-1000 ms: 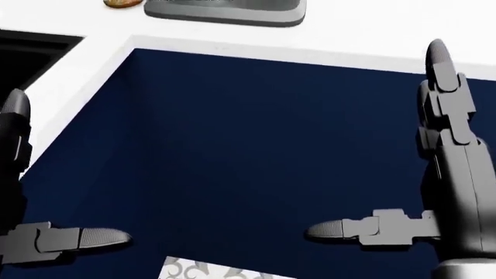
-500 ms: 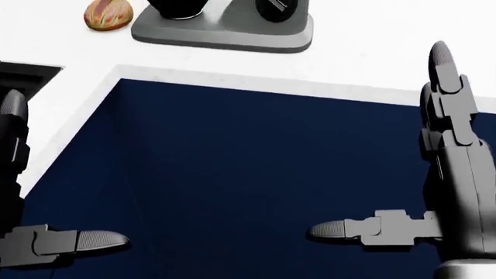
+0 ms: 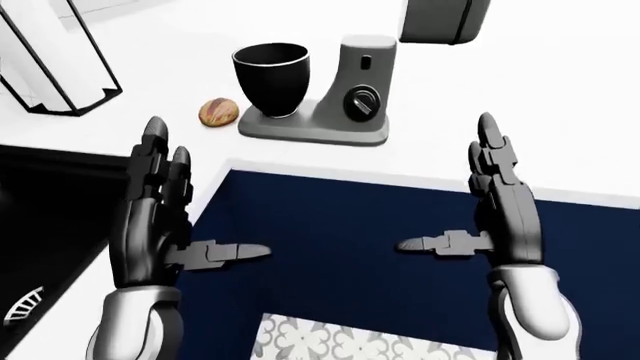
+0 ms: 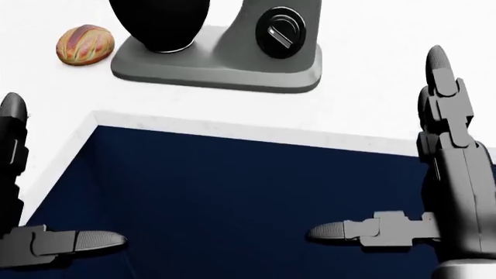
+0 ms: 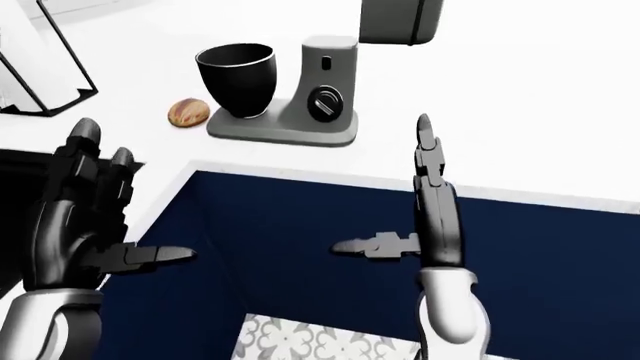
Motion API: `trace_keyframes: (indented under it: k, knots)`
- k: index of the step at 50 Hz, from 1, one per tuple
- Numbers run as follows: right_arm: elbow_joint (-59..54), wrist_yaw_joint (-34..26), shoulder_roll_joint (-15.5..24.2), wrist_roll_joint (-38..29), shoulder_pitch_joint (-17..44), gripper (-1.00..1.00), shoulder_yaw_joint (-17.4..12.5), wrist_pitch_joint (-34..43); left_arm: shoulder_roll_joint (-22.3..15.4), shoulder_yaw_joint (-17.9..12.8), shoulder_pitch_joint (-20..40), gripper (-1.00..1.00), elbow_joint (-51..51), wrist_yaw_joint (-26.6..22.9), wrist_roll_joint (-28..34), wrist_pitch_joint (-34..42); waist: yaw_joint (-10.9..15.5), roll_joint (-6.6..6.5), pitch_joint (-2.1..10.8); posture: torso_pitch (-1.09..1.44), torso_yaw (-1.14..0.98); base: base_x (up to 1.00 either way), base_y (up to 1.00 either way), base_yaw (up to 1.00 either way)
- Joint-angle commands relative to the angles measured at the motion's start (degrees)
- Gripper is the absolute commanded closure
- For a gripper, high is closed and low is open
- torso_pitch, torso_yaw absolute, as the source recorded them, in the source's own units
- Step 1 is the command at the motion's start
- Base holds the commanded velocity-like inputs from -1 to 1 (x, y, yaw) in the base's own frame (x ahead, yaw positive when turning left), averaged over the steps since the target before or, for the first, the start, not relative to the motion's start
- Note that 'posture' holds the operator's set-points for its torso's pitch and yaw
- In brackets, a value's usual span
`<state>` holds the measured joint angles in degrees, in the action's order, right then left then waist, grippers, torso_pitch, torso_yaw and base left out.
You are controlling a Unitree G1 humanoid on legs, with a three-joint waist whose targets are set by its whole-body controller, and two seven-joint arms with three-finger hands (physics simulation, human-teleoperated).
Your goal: Place the bread in the stand mixer bowl.
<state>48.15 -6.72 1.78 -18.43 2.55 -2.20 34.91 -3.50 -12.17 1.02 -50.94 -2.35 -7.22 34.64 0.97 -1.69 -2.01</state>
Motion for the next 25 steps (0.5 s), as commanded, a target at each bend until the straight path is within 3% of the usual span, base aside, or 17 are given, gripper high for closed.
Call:
trace_keyframes:
  k: [1, 4, 6, 7, 8, 9, 11, 15, 17, 19, 20, 22, 25]
  knots:
    - [1.48, 0.53, 0.26, -0.22, 0.89, -1.0, -0.25, -1.8, -0.1, 0.24, 0.86, -1.0, -1.53, -0.22, -0.28, -1.92, 0.03, -0.07, 0.24, 0.0, 0.0, 0.27, 0.0, 0.0]
    - [1.6, 0.57, 0.24, -0.28, 0.83, -1.0, -0.15, -1.73, -0.22, 0.2, 1.16, -1.0, -1.37, -0.21, -0.31, -1.79, 0.36, 2.33, 0.44, 0.0, 0.0, 0.26, 0.0, 0.0]
    - [1.54, 0.61, 0.21, -0.33, 0.81, -1.0, -0.01, -1.76, -0.29, 0.14, 1.31, -1.0, -1.36, -0.18, -0.36, -1.65, 0.22, 5.77, 1.6, 0.0, 0.0, 0.25, 0.0, 0.0]
    - [1.59, 0.6, 0.22, -0.4, 0.79, -1.0, 0.08, -1.71, -0.33, 0.06, 1.44, -1.0, -1.61, -0.12, -0.48, -1.32, -0.52, 3.62, 0.91, 0.0, 0.0, 0.24, 0.0, 0.0]
    - [1.56, 0.59, 0.22, -0.39, 0.75, -1.0, 0.08, -1.8, -0.31, 0.14, 1.34, -1.0, -1.57, -0.13, -0.43, -1.44, -0.32, 4.57, 0.58, 0.0, 0.0, 0.25, 0.0, 0.0]
    - [1.45, 0.6, 0.22, -0.34, 0.73, -1.0, 0.03, -1.93, -0.34, 0.12, 1.37, -1.0, -1.66, -0.13, -0.46, -1.33, -0.75, 4.53, 0.37, 0.0, 0.0, 0.25, 0.0, 0.0]
    - [1.48, 0.6, 0.21, -0.33, 0.67, -1.0, -0.03, -1.99, -0.54, -0.17, 1.88, -1.0, -1.6, -0.11, -0.66, -0.95, -1.1, 3.91, 0.58, 0.0, 0.0, 0.25, 0.0, 0.0]
    - [1.71, 0.56, 0.18, -0.32, 0.62, -1.0, -0.03, -1.91, -0.71, -0.27, 2.23, -1.0, -1.85, 0.01, -0.81, -0.45, -1.37, 1.78, -0.27, 0.0, 0.0, 0.24, 0.0, 0.0]
    - [1.79, 0.55, 0.17, -0.27, 0.61, -1.0, -0.08, -1.87, -0.77, -0.21, 2.31, -1.0, -2.03, 0.1, -0.8, -0.2, -1.63, 0.05, -0.12, 0.0, 0.0, 0.23, 0.0, 0.0]
    - [1.89, 0.49, 0.18, -0.23, 0.53, -1.0, -0.1, -1.82, -0.83, -0.24, 2.48, -1.0, -2.32, 0.21, -0.87, 0.17, -1.79, -3.13, 1.02, 0.0, 0.0, 0.23, 0.0, 0.0]
    - [1.98, 0.47, 0.19, -0.27, 0.5, -1.0, -0.09, -1.76, -0.81, -0.06, 2.3, -1.0, -2.26, 0.19, -0.72, -0.03, -1.5, -2.51, 1.24, 0.0, 0.0, 0.23, 0.0, 0.0]
    - [1.96, 0.41, 0.23, -0.13, 0.51, -1.0, -0.27, -1.85, -0.92, -0.28, 2.6, -1.0, -2.99, 0.29, -0.93, 0.87, -1.05, -2.72, 0.13, 0.0, 0.0, 0.23, 0.0, 0.0]
    - [2.13, 0.41, 0.22, -0.16, 0.41, -1.0, -0.23, -1.84, -0.88, -0.34, 2.36, -1.0, -3.08, 0.2, -0.95, 0.7, -0.44, -1.47, 0.56, 0.0, 0.0, 0.23, 0.0, 0.0]
